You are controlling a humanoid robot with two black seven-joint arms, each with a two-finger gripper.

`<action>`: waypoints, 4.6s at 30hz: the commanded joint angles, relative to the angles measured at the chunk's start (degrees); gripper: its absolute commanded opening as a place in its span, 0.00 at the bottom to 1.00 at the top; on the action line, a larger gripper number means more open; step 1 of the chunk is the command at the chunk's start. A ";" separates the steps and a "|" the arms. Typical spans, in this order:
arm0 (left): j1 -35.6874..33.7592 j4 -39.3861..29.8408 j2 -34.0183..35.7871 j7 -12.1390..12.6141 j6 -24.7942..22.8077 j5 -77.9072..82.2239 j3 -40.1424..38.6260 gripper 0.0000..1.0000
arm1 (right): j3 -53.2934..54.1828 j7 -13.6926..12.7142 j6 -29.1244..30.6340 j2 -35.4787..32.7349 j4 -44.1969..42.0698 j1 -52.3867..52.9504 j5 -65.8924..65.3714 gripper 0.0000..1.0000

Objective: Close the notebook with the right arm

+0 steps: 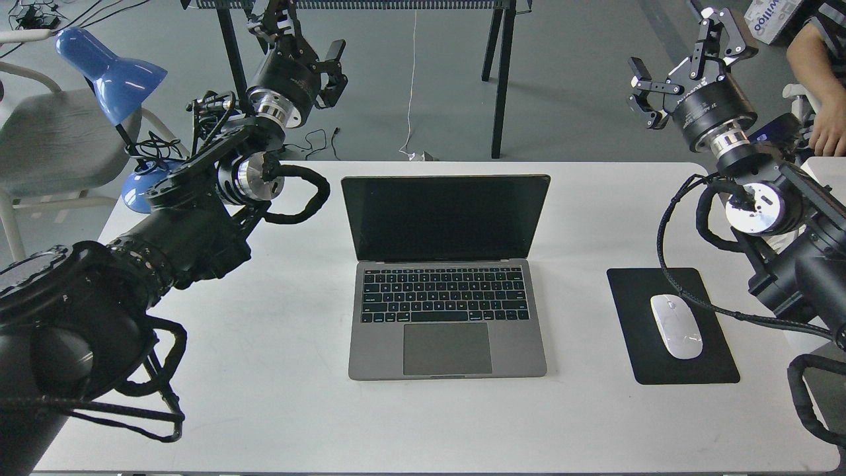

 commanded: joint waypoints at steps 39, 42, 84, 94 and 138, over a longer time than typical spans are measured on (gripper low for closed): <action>0.00 -0.04 0.00 0.00 1.19 0.08 0.08 1.00 | -63.10 -0.57 -5.62 16.45 -22.86 27.19 -4.29 1.00; 0.00 -0.04 0.00 0.00 1.01 0.08 0.17 1.00 | -68.29 -0.39 -5.62 19.19 -26.64 26.66 -4.47 1.00; 0.00 -0.04 0.00 0.00 1.01 0.08 0.08 1.00 | -67.09 0.13 -4.13 19.19 -22.09 24.37 -4.65 1.00; 0.00 -0.04 0.09 0.00 1.01 0.08 0.08 1.00 | -66.11 -0.22 -2.72 19.19 -12.95 24.90 -4.82 1.00; 0.00 -0.04 0.18 0.00 1.01 0.08 0.17 1.00 | -77.62 -0.66 -3.78 9.17 18.26 21.04 -6.84 1.00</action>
